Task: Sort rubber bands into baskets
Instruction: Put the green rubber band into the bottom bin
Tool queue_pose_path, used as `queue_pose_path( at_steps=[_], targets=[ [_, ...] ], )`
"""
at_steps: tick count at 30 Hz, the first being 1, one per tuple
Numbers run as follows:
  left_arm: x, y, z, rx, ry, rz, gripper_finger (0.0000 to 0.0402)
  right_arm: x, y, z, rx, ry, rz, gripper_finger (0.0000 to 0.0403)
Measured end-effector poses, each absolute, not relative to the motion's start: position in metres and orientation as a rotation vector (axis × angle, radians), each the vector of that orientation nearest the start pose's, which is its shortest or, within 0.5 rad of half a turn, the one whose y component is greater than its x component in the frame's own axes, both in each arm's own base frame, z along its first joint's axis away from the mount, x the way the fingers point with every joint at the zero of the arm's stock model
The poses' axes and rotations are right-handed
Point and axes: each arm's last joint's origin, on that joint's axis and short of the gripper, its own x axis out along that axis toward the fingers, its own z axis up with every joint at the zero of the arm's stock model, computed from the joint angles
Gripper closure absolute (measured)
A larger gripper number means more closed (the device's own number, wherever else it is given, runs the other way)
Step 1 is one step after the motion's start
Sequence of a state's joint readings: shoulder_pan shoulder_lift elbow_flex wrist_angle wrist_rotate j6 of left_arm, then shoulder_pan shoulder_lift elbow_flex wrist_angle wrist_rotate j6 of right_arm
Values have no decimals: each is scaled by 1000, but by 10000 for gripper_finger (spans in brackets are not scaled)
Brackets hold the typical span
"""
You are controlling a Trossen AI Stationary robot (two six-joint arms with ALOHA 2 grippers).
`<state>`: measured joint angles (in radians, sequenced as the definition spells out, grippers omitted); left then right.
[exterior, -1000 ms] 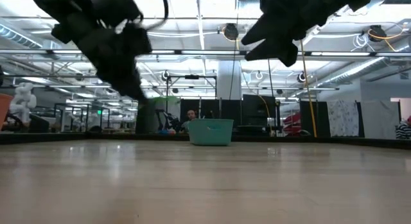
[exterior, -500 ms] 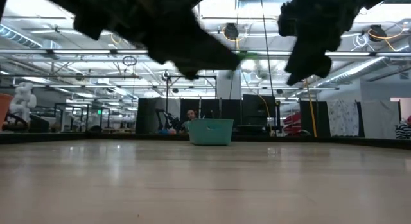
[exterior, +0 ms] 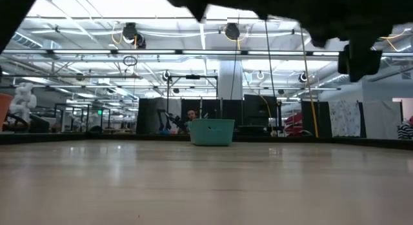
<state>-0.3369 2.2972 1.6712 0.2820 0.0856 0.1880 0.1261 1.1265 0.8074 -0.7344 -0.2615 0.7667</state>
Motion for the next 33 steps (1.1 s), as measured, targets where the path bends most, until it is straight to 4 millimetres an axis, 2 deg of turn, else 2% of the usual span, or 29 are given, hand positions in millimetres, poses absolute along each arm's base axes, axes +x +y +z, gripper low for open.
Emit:
queue_pose_path(
  at_steps=[6,12,22,33],
  targets=[
    [532,-178,159,161,319,-454,401,186,29,245,728,1156,-146,204],
    [560,-175,137,143,362,-438,401,180,27,251,712,1108,-165,204],
    [565,-171,133,141,371,-428,398,178,27,253,717,1091,-168,204],
    [565,-172,135,146,345,-431,346,178,26,253,691,1082,-182,204]
  ],
)
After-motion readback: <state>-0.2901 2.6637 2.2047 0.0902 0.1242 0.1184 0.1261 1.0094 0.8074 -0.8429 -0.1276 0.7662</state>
